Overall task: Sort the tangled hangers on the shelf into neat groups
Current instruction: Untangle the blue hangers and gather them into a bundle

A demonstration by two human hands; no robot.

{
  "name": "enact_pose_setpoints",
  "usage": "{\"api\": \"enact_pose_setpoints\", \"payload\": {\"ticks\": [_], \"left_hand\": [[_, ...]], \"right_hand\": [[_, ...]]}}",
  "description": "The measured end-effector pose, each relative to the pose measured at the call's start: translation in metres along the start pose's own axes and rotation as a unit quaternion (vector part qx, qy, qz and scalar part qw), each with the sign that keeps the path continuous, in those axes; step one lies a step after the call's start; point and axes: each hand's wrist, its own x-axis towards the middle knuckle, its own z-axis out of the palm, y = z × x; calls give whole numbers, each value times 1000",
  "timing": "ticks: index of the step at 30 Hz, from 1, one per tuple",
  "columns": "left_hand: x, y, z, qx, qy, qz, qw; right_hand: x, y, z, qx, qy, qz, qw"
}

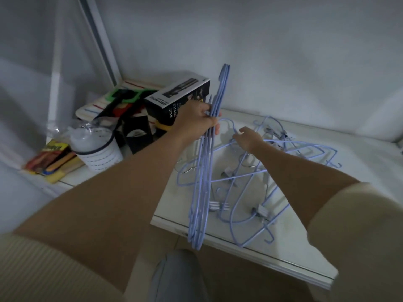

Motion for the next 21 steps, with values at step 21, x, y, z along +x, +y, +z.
{"api": "enact_pose_setpoints", "payload": {"ticks": [21], "left_hand": [[-1,19,9,14,16,20,1000]], "right_hand": [[-18,11,-33,-80,114,-6,990]]}}
